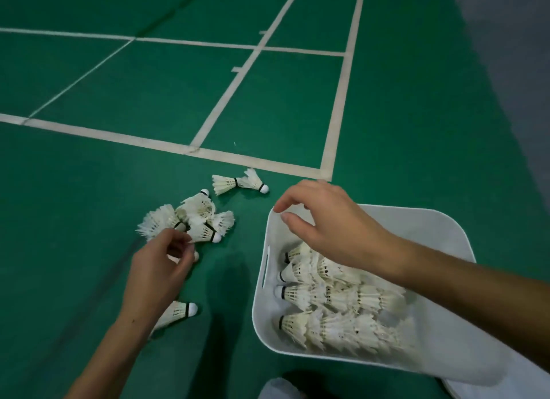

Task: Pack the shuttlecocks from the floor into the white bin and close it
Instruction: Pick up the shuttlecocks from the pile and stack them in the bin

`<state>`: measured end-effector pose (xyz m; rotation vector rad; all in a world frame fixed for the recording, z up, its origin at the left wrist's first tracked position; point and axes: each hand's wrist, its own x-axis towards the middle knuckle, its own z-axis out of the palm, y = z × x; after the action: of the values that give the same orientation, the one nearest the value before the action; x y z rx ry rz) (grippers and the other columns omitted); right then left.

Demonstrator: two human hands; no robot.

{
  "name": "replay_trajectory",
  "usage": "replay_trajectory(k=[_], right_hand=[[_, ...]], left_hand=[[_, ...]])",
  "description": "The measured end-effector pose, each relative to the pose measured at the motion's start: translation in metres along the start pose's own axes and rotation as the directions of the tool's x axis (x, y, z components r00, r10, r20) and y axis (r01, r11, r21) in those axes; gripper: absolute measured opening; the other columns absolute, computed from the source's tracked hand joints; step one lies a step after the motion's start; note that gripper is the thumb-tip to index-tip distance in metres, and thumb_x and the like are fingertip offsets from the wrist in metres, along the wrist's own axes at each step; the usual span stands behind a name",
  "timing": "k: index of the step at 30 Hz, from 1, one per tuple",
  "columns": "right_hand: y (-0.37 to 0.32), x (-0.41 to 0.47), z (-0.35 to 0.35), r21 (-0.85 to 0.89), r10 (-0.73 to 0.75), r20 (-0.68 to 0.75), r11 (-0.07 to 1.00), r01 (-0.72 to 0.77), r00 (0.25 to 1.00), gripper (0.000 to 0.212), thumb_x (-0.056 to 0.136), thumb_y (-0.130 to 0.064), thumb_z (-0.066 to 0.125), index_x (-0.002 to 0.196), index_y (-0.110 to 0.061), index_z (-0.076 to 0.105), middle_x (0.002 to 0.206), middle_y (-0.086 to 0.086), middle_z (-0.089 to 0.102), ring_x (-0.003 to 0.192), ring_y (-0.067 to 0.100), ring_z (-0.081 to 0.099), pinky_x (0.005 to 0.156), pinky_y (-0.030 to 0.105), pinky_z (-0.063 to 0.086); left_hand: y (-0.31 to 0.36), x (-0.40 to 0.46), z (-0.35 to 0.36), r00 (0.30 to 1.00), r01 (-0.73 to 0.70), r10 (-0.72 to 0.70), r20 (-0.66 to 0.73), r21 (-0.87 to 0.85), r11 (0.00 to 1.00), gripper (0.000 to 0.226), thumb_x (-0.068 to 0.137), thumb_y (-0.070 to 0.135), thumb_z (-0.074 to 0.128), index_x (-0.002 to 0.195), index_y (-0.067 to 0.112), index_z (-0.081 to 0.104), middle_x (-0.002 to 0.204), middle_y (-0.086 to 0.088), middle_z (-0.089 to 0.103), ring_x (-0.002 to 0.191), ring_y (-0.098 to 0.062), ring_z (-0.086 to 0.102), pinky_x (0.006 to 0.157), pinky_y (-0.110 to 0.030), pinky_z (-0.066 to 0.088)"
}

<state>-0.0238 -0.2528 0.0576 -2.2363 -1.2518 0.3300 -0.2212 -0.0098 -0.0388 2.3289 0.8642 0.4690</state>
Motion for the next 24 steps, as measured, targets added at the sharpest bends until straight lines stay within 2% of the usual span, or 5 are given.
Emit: replay_trajectory(k=[6, 11, 15, 17, 24], right_hand=[[-0.016, 0.089, 0.015, 0.008, -0.014, 0.225, 1.000, 0.012, 0.974, 0.018, 0.100, -0.019, 0.061, 0.112, -0.019, 0.073, 0.109, -0.005, 0.075, 0.102, 0.013, 0.067, 0.092, 0.033, 0.056], [-0.017, 0.165, 0.074, -0.097, 0.148, 0.475, 0.989, -0.116, 0.867, 0.022, 0.097, -0.011, 0.061, 0.112, -0.013, 0.077, 0.116, 0.002, 0.076, 0.099, 0.018, 0.068, 0.086, 0.027, 0.056], [-0.009, 0.199, 0.116, -0.062, 0.237, 0.600, 0.966, -0.251, 0.764, 0.034, 0.095, -0.007, 0.060, 0.127, -0.005, 0.070, 0.119, 0.016, 0.073, 0.089, 0.029, 0.069, 0.090, 0.044, 0.062], [-0.005, 0.205, 0.131, -0.073, 0.289, 0.651, 0.944, -0.321, 0.702, 0.036, 0.100, -0.004, 0.056, 0.134, -0.006, 0.064, 0.127, 0.018, 0.068, 0.089, 0.034, 0.071, 0.089, 0.047, 0.063], [0.007, 0.210, 0.150, 0.184, 0.380, 0.688, 0.734, -0.654, 0.619, 0.037, 0.102, 0.004, 0.050, 0.136, -0.009, 0.060, 0.131, 0.016, 0.061, 0.086, 0.021, 0.055, 0.081, 0.038, 0.057]], left_hand=[[-0.010, 0.067, 0.017, 0.976, -0.173, 0.093, 0.199, 0.436, 0.883, 0.047, 0.087, 0.036, 0.084, 0.127, 0.028, 0.062, 0.112, 0.004, 0.070, 0.096, -0.018, 0.068, 0.075, -0.039, 0.061], [-0.018, 0.099, 0.048, 0.965, -0.063, -0.076, 0.250, 0.507, 0.860, 0.065, 0.086, 0.032, 0.085, 0.142, 0.024, 0.053, 0.133, -0.012, 0.057, 0.095, -0.032, 0.068, 0.079, -0.041, 0.055], [-0.023, 0.114, 0.059, 0.979, -0.074, -0.065, 0.195, 0.630, 0.773, 0.044, 0.091, 0.028, 0.079, 0.131, 0.028, 0.062, 0.127, -0.005, 0.063, 0.097, -0.029, 0.070, 0.067, -0.036, 0.051], [-0.027, 0.117, 0.062, 0.986, -0.017, -0.086, 0.145, 0.595, 0.804, 0.029, 0.091, 0.023, 0.077, 0.118, 0.032, 0.071, 0.120, -0.001, 0.065, 0.092, -0.026, 0.069, 0.063, -0.032, 0.044], [-0.035, 0.127, 0.070, 0.983, 0.077, -0.132, 0.128, 0.363, 0.929, 0.013, 0.087, 0.017, 0.082, 0.087, 0.030, 0.083, 0.093, 0.005, 0.079, 0.079, -0.017, 0.071, 0.067, -0.034, 0.059]])
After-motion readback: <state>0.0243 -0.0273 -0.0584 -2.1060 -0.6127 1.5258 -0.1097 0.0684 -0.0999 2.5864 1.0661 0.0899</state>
